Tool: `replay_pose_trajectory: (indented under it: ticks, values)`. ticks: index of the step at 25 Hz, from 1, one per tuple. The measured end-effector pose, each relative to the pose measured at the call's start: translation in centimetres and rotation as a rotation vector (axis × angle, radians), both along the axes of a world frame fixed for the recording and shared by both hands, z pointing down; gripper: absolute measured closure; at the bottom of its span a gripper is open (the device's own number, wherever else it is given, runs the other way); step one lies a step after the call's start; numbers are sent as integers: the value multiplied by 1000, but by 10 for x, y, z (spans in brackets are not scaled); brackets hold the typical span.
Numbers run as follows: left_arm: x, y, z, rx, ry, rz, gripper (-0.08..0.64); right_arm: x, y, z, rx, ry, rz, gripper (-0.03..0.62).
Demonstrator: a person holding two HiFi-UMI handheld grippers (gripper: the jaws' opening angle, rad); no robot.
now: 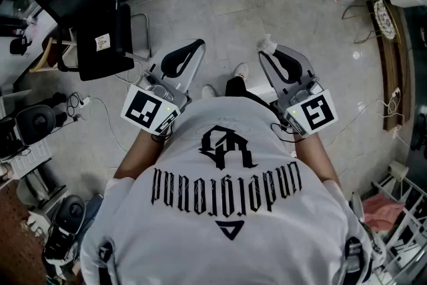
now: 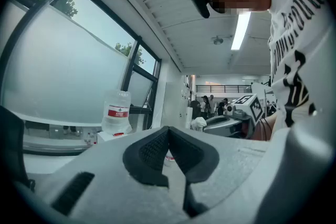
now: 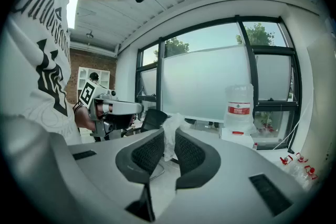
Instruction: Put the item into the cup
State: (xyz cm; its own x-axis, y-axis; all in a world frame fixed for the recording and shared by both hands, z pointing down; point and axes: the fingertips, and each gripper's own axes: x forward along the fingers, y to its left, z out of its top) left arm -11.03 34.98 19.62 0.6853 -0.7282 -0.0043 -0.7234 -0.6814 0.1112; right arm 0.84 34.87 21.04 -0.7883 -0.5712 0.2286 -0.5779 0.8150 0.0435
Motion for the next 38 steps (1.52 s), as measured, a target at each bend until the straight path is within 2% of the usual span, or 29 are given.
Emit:
replay_pose_trajectory:
  ticks: [10,18,28,34,38]
  values:
    - [19,-17,3,-23,-9,-18,548,28,-22,7,-33,-27,18,526]
    - [49,-57,11,-53,-26,-35,548,67,-64,7,-38,-44,27,526]
    - [105,-122,11,-65,0,-59,548,116,-124,8,-31,-56,-32,526]
    - [138,-148,8,-60,24,-78,548,133,-144,-2,-9,-68,-77,526]
    - [145,-162,5,-52,5,-78,548,136,-158,-6,-19,-92,-89,526]
